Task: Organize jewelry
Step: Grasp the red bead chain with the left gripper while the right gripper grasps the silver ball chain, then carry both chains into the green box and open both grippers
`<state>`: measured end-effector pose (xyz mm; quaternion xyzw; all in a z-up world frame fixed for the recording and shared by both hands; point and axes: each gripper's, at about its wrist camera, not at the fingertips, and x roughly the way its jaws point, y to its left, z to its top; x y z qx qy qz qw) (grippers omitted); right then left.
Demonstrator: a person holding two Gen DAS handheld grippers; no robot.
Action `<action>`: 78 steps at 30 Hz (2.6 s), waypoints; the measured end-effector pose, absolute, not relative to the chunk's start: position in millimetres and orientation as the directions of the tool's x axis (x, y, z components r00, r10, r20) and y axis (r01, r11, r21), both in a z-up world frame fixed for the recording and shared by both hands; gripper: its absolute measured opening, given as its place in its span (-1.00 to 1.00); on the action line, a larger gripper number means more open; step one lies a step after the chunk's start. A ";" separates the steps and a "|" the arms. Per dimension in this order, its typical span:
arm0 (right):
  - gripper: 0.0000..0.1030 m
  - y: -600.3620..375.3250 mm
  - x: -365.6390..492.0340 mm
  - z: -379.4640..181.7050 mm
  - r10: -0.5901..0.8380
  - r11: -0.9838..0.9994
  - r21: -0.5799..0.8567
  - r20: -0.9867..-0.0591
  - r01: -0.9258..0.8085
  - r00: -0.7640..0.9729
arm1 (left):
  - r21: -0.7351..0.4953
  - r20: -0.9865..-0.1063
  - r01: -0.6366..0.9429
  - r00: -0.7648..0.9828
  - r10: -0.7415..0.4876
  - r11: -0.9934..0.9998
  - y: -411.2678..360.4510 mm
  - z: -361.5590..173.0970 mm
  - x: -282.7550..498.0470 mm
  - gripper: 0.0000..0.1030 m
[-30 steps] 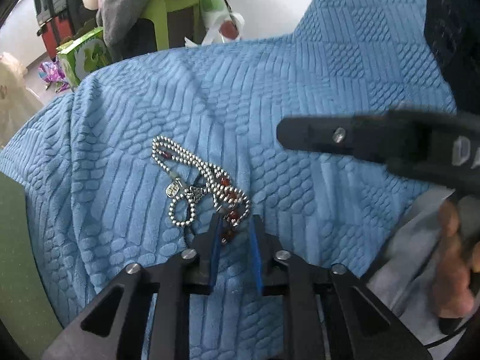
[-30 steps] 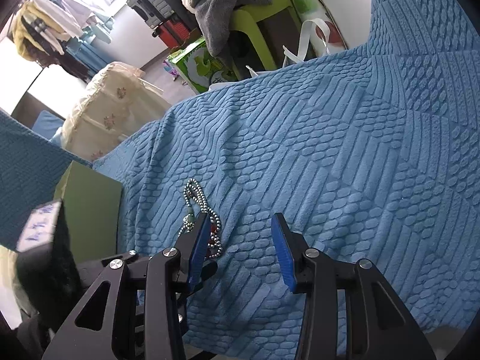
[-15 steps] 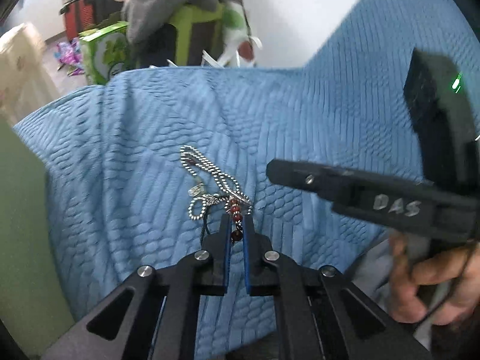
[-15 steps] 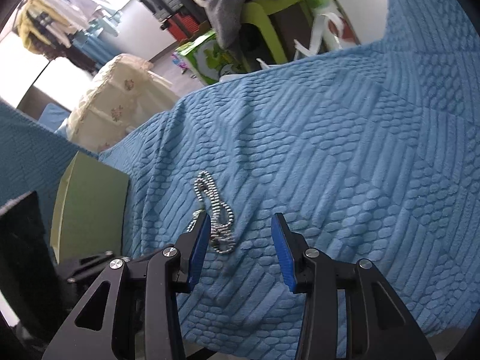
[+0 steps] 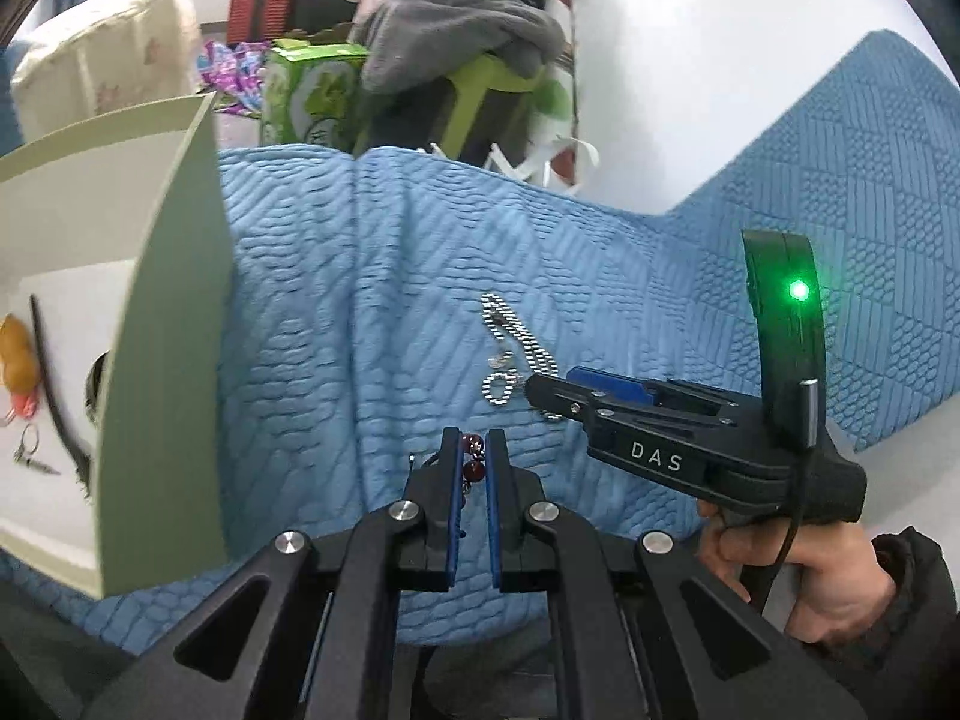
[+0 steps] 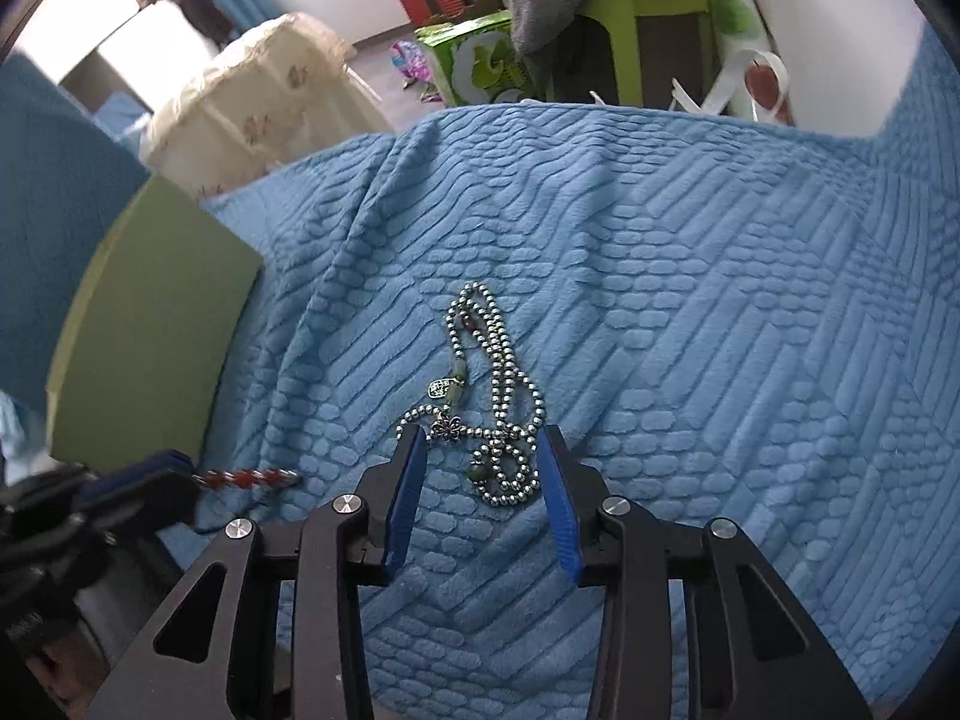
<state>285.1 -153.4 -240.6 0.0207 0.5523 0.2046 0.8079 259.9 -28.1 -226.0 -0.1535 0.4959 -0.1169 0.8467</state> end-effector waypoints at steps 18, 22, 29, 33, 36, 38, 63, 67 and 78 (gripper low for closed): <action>-0.91 -137.1 274.1 -245.7 0.188 0.952 0.081 -0.915 -0.295 0.356 | -0.365 -0.809 0.029 0.485 -0.333 0.930 -21.9 -242.6 251.5 -0.91; -0.92 -139.8 268.2 -232.8 0.232 0.955 0.140 -0.903 -0.263 0.361 | -0.374 -0.805 0.022 0.489 -0.336 0.927 -17.0 -242.2 250.5 -0.91; -0.92 -146.4 248.9 -199.3 0.285 0.953 0.206 -0.861 -0.222 0.422 | -0.380 -0.789 0.016 0.516 -0.333 0.925 -10.2 -230.5 247.3 -0.91; -0.92 -151.4 238.1 -184.4 0.308 0.950 0.246 -0.842 -0.193 0.443 | -0.381 -0.788 0.008 0.521 -0.329 0.925 -5.4 -226.0 243.2 -0.91; -0.92 -152.0 232.0 -177.0 0.324 0.946 0.268 -0.833 -0.185 0.448 | -0.375 -0.784 0.012 0.529 -0.324 0.927 -6.0 -221.3 239.6 -0.91; -0.92 -152.1 228.1 -169.6 0.328 0.944 0.273 -0.827 -0.184 0.457 | -0.358 -0.785 0.005 0.541 -0.304 0.934 -6.8 -216.7 237.1 -0.91; -0.92 -135.3 232.9 -40.6 0.360 0.933 0.266 -0.715 -0.242 0.599 | -0.296 -0.733 0.029 0.634 -0.247 0.955 28.6 -98.5 247.1 -0.91; -0.92 -116.2 236.5 -17.8 0.371 0.928 0.253 -0.696 -0.274 0.615 | -0.263 -0.739 0.036 0.635 -0.226 0.964 39.0 -76.2 258.4 -0.91; -0.91 -36.9 248.2 46.7 0.459 0.885 0.259 -0.627 -0.387 0.629 | -0.205 -0.705 -0.006 0.695 -0.143 0.979 99.3 -11.7 268.2 -0.90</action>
